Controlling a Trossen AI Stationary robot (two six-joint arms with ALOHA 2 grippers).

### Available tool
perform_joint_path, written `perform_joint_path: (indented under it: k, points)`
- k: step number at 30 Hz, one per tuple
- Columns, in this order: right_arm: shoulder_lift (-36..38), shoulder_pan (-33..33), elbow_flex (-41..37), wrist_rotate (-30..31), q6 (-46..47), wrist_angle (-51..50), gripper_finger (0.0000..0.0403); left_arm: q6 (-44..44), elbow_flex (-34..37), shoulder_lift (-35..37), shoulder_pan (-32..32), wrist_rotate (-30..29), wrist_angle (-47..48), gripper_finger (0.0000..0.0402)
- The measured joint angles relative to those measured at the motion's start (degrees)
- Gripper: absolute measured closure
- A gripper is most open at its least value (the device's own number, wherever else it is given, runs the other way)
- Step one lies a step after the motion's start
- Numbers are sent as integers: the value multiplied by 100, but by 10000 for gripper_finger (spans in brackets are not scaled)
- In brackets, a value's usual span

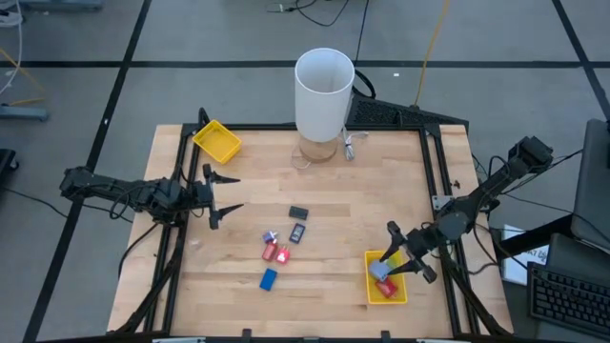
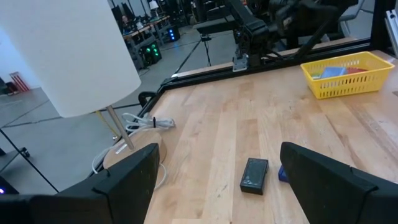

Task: Pick & Place Office items
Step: Put the black digital timer into the top yellow bin

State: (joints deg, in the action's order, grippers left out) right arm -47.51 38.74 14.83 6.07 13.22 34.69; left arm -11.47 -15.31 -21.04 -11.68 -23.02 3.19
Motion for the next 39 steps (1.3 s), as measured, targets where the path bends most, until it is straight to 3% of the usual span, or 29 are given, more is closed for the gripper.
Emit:
perform_joint_path:
  k: [7, 13, 20, 24, 27, 33, 39]
  points:
    - [-2, -23, 0, 15, -1682, 569, 229, 2, 0, 0, 2, 2, 1, 64]
    - [-2, -401, 0, 96, -2014, 904, 229, -1, 0, -2, 2, 0, -1, 64]
    - [-2, -1179, 0, 1742, -1974, 926, 229, 459, 0, 0, 2, 1, -683, 64]
    - [35, -1595, 0, 2266, -1898, 899, 230, 587, -2, -2, 2, 2, -968, 64]
    - [398, -1691, 0, 2316, -2335, 782, 233, 584, -2, -2, 2, -1, -1013, 64]
    - [1783, -1720, 0, 3188, -2877, -149, 234, 582, -2, -2, 2, 2, -1013, 64]
    - [2499, -2068, -93, 2833, -2565, -1136, 239, 580, -2, -2, -2, 2, -1013, 64]
